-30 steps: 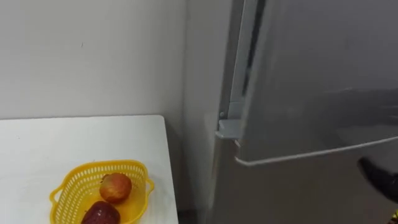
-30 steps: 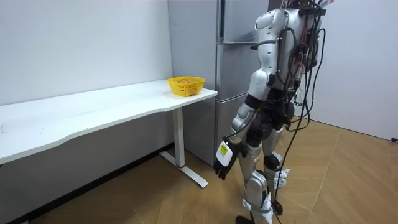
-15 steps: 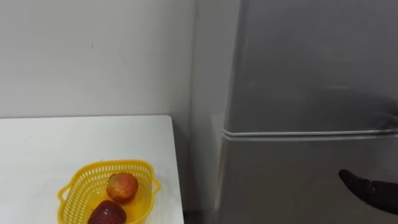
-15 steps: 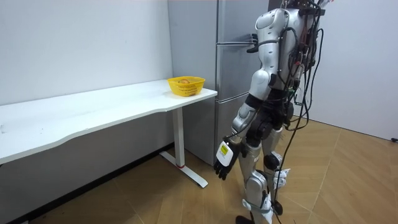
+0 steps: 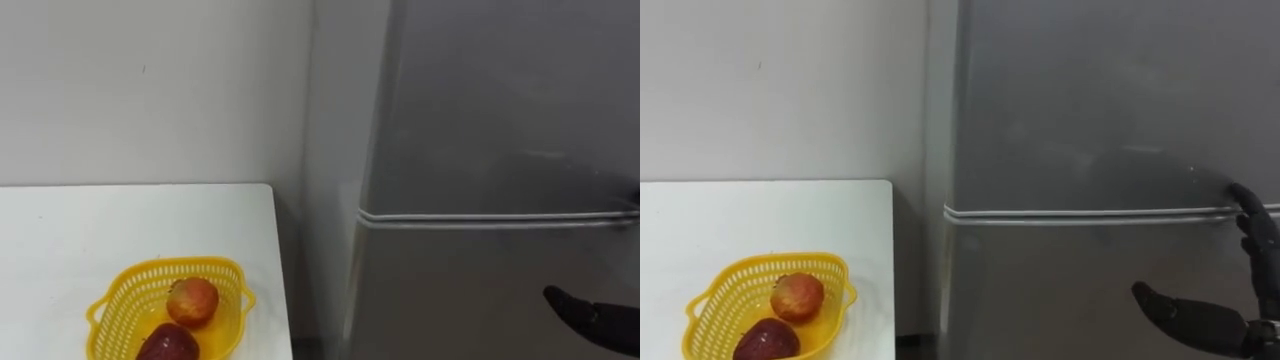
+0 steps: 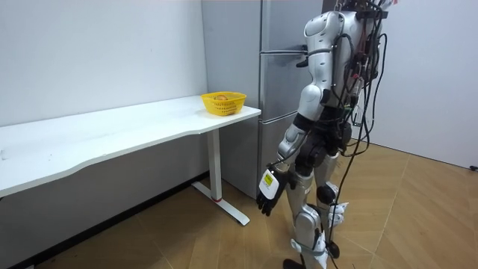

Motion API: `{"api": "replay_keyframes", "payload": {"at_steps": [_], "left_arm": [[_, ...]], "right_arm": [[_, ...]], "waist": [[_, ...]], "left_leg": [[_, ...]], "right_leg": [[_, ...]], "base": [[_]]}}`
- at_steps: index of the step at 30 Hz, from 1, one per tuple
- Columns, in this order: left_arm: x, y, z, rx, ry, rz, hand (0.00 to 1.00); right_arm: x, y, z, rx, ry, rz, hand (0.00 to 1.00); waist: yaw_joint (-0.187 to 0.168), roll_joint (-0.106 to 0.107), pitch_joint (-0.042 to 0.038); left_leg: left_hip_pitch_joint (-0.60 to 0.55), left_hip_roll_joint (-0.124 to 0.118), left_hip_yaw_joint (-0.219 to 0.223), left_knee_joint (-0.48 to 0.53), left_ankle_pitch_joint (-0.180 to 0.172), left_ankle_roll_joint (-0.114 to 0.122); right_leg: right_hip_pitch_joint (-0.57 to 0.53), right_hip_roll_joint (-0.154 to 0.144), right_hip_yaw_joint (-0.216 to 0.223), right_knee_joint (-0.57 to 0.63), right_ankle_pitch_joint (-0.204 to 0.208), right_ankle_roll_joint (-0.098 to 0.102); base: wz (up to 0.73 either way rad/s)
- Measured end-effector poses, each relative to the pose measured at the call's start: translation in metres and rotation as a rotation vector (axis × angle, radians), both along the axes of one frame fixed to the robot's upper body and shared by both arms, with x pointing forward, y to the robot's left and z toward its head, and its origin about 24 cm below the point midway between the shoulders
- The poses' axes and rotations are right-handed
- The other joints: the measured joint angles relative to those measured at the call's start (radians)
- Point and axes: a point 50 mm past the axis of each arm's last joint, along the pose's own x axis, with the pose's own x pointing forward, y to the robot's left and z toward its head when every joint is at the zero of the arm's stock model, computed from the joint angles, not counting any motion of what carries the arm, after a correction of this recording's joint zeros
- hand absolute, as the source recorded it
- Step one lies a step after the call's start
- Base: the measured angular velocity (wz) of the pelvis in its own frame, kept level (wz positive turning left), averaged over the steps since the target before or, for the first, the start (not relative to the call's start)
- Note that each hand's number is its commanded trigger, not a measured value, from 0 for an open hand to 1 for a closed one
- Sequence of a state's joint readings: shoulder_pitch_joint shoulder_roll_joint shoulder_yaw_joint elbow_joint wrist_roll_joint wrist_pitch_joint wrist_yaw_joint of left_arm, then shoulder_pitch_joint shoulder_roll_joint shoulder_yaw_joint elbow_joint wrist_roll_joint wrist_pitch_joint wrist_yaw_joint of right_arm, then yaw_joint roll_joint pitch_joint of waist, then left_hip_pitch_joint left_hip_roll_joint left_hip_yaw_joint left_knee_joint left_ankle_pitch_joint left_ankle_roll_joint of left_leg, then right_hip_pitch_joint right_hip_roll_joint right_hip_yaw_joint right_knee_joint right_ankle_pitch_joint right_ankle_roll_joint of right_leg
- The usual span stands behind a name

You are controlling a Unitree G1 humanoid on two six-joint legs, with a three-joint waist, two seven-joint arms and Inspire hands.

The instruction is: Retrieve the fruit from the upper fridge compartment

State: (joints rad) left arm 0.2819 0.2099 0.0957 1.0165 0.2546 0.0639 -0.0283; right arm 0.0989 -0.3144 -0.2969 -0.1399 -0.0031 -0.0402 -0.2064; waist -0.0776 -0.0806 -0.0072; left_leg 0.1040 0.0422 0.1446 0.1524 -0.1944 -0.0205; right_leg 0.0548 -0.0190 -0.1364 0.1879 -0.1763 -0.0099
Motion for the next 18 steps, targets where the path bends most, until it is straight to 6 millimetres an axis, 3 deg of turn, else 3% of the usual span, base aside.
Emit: {"api": "replay_keyframes", "payload": {"at_steps": [6,9,14,15,18], "left_arm": [[-0.011,0.001,0.0,0.021,0.026,0.015,0.0],[-0.014,0.001,0.0,0.027,0.049,0.02,0.0],[-0.008,0.0,0.0,0.028,0.04,0.018,0.0],[-0.008,0.0,0.0,0.032,0.042,0.019,0.0],[-0.005,0.001,0.001,0.051,0.027,0.023,0.0]], "right_arm": [[-0.003,-0.01,-0.007,0.061,-0.014,-0.099,0.0],[-0.008,-0.019,-0.027,0.077,0.056,-0.172,0.0],[-0.028,-0.035,-0.077,0.17,0.251,-0.299,0.0],[-0.034,-0.039,-0.091,0.191,0.308,-0.335,0.0],[-0.054,-0.041,-0.129,0.254,0.465,-0.42,0.0]], "waist": [[-0.005,0.013,0.0065],[-0.005,0.019,0.0102],[0.0,0.027,0.0028],[-0.001,0.03,0.005],[0.002,0.04,0.0]], "left_leg": [[0.011,0.0,-0.002,-0.001,0.0,0.0],[0.008,-0.001,-0.007,-0.001,-0.001,0.001],[0.003,-0.001,-0.007,-0.001,-0.006,0.002],[0.006,-0.002,-0.007,0.0,-0.005,0.002],[0.011,-0.002,-0.007,0.0,-0.005,0.002]], "right_leg": [[0.015,-0.001,-0.003,-0.002,0.0,0.0],[0.015,-0.001,-0.003,-0.01,-0.002,0.002],[0.022,-0.001,-0.005,-0.013,0.004,0.005],[0.027,-0.002,-0.006,-0.014,0.005,0.005],[0.032,-0.003,-0.015,-0.019,0.005,0.006]], "base": [[0.01],[0.09],[0.03],[0.0],[0.0]]}}
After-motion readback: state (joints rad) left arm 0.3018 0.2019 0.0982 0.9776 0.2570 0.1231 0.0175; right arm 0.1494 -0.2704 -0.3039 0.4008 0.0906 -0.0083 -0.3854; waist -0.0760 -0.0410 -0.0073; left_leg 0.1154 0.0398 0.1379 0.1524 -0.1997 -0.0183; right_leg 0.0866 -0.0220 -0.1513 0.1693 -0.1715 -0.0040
